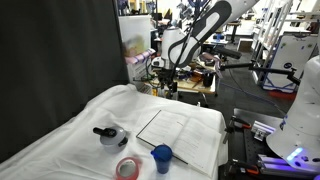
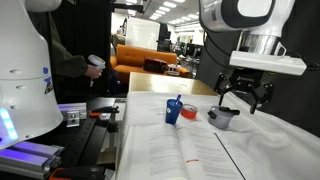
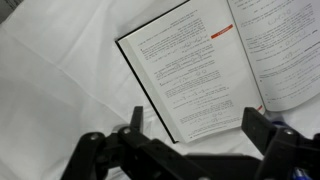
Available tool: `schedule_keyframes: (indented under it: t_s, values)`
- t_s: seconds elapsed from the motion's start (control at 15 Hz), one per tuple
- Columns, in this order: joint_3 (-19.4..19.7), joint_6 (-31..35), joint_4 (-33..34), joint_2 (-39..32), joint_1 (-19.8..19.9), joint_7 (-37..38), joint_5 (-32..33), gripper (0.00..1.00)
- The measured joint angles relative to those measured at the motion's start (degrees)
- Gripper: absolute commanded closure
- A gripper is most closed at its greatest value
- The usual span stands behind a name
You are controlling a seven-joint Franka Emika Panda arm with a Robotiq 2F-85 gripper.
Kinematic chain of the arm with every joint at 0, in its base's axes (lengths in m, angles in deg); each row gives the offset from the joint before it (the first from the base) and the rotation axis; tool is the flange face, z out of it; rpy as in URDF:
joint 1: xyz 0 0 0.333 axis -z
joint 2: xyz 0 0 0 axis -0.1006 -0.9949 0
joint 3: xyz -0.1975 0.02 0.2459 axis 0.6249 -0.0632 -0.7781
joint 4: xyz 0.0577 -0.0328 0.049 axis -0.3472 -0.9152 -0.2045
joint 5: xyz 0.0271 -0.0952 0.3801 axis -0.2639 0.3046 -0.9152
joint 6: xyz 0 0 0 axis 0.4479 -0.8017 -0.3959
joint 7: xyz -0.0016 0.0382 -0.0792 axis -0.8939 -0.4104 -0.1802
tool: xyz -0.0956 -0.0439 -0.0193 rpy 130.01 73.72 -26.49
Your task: Take the marker out of the cup and put it on the book
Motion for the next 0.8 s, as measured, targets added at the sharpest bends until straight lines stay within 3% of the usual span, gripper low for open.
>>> schedule_keyframes:
  t_s: [0.47,0.8]
  values:
    - [-3.65,0.03,-0.04,0.0,3.51,-13.28,-6.27,0.0]
    - [-3.76,-0.01,-0.04,0.0,3.82,-16.21,-8.0,0.0]
